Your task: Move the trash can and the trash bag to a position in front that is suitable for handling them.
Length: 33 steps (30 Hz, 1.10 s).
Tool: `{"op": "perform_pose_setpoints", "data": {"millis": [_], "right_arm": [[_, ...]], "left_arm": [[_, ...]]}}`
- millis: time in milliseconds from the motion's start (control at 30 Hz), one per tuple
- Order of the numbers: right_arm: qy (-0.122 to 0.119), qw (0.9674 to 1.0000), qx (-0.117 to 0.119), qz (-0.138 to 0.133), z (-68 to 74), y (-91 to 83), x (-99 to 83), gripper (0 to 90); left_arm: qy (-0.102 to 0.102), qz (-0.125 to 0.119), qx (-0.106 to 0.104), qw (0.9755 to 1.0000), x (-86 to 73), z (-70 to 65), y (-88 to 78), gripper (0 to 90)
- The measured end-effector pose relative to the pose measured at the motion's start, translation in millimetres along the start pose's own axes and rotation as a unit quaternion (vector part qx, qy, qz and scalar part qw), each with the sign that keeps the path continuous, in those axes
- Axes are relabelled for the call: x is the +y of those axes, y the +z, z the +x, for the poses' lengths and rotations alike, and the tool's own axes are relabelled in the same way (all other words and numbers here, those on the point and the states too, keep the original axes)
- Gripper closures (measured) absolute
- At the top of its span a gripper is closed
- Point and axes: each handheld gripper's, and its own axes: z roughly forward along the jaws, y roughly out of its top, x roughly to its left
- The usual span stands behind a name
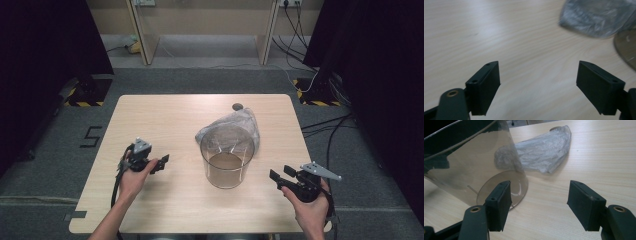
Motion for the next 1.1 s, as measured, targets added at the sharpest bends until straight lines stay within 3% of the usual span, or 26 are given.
{"op": "perform_pose_setpoints", "data": {"millis": [67,100,167,300,467,500,567,633,700,767,833,867,900,967,1000,1067,1100], "right_arm": [[0.001,1.0000,0.000,0.000,-1.0,0.2,-0.4,35.5],[0.002,1.0000,-0.001,0.000,-3.4,-0.2,-1.3,35.4],[0.003,1.0000,-0.001,-0.001,-6.0,-1.2,-2.6,35.4],[0.010,0.9999,-0.003,0.001,-11.3,-2.2,-7.3,35.4],[0.014,0.9999,0.000,0.007,-15.0,-2.6,-12.2,35.3],[0.013,0.9999,0.000,0.008,-15.8,-2.8,-12.5,35.3],[0.014,0.9999,0.000,0.008,-16.7,-3.6,-12.9,35.4],[0.015,0.9999,-0.001,0.007,-18.7,-6.0,-13.6,35.4],[0.017,0.9998,-0.003,0.007,-19.5,-7.0,-14.2,35.4],[0.019,0.9998,-0.004,0.008,-21.3,-7.9,-15.7,35.4],[0.019,0.9998,-0.004,0.008,-21.7,-8.0,-16.1,35.5],[0.022,0.9997,-0.005,0.011,-21.9,-7.8,-17.2,35.5],[0.022,0.9997,-0.005,0.011,-21.9,-7.8,-17.2,35.5],[0.020,0.9997,-0.002,0.012,-21.2,-6.1,-17.9,35.5],[0.020,0.9997,-0.001,0.013,-20.6,-5.7,-18.0,35.5],[0.018,0.9997,0.003,0.014,-19.2,-4.4,-18.6,35.5],[0.018,0.9997,0.003,0.014,-19.2,-4.4,-18.6,35.5]], "left_arm": [[0.004,0.001,-0.008,1.0000,6.2,-1.3,6.1,21.3],[0.020,0.007,-0.025,0.9995,22.3,-4.8,23.2,22.5],[0.044,0.019,-0.044,0.9979,38.6,-10.0,44.2,24.0],[0.068,0.025,-0.070,0.9949,57.1,-20.2,78.7,30.2],[0.082,0.046,-0.097,0.9908,65.2,-32.6,116.6,36.3],[0.082,0.046,-0.097,0.9908,65.2,-32.6,116.6,37.7],[0.093,0.061,-0.103,0.9884,66.2,-36.7,128.2,39.1],[0.104,0.085,-0.094,0.9865,64.3,-40.5,139.1,47.5],[0.106,0.090,-0.092,0.9860,63.5,-40.9,140.9,57.3],[0.100,0.083,-0.102,0.9862,63.0,-40.9,139.9,76.5],[0.111,0.082,-0.103,0.9852,62.6,-40.1,136.6,86.5],[0.124,0.080,-0.084,0.9855,60.9,-36.4,127.6,87.8],[0.124,0.080,-0.084,0.9855,60.9,-36.4,127.6,88.1],[0.121,0.079,-0.062,0.9876,54.0,-24.7,106.8,88.2],[0.121,0.079,-0.062,0.9876,54.0,-24.7,106.8,88.1],[0.117,0.054,-0.035,0.9910,37.3,-6.8,67.1,88.0],[0.117,0.054,-0.035,0.9910,37.3,-6.8,67.1,87.9]]}}
